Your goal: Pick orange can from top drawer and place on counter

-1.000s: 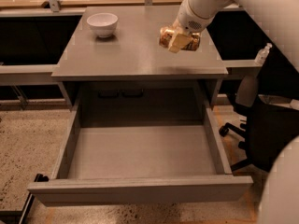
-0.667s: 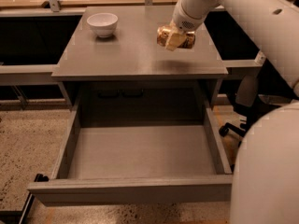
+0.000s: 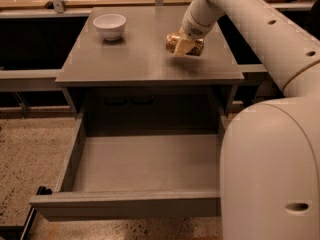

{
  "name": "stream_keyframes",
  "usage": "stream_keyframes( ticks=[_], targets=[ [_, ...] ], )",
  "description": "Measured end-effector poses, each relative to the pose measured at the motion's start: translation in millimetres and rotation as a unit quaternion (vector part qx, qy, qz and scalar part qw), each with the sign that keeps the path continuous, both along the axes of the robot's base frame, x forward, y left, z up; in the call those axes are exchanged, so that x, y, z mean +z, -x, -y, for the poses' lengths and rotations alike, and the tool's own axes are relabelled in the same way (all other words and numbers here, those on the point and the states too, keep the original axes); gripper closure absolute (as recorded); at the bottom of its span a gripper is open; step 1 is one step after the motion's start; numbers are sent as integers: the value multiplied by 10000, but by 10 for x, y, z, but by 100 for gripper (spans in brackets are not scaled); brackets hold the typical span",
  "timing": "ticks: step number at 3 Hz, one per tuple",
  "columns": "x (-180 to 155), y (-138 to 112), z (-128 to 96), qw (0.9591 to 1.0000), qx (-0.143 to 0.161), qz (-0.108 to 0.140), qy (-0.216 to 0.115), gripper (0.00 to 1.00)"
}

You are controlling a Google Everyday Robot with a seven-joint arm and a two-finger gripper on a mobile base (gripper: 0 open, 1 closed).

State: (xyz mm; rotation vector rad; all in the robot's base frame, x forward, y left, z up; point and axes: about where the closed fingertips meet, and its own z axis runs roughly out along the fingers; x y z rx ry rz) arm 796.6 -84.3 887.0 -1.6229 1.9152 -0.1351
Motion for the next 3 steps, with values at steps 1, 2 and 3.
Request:
stream_keyframes(
  ticks=[1,2,3],
  targets=[
    [-62,-37,-69,9995,114,-126,-250,12],
    [-174,-16,-72,9980,152,-363,-500,0],
    [-175,-15,-72,9979,153,-368,-505,0]
  ],
)
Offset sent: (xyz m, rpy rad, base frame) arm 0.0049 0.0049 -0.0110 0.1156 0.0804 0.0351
